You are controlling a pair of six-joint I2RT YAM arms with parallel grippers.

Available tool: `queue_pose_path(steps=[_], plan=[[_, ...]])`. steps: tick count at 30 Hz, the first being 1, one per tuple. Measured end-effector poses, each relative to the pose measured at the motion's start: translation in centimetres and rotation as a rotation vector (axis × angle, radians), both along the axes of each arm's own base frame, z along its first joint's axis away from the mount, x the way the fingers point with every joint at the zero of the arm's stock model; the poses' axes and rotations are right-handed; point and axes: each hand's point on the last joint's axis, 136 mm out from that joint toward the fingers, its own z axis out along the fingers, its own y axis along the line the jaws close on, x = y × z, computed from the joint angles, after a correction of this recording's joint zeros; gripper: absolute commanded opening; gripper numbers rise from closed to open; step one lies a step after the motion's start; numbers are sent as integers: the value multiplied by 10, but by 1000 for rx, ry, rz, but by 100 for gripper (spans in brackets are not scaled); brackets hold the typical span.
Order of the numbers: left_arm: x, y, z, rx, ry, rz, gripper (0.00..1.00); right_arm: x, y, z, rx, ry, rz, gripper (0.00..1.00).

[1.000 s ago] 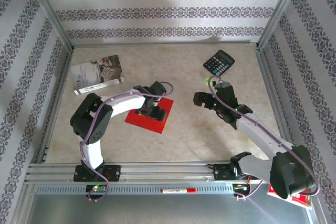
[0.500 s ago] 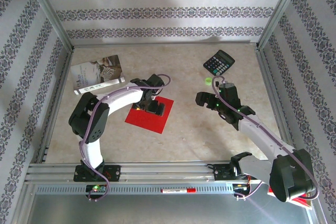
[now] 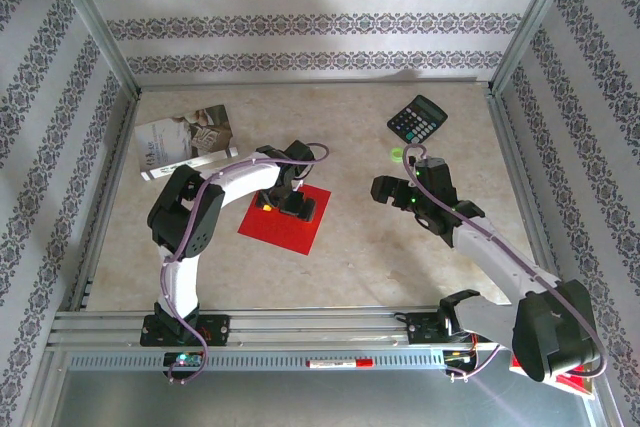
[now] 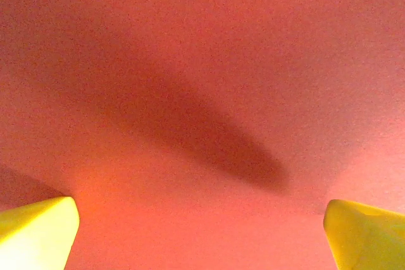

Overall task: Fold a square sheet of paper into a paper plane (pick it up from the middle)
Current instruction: First fold the square sheet of paper in half at the center of the table.

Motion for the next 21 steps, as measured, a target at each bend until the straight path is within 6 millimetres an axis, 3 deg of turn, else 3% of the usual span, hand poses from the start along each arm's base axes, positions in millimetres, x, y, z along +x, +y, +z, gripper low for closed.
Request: queue_pose_path(steps=[21], plan=[[-2, -1, -4, 41, 2, -21, 99, -2, 2, -7, 8, 22, 4, 98]])
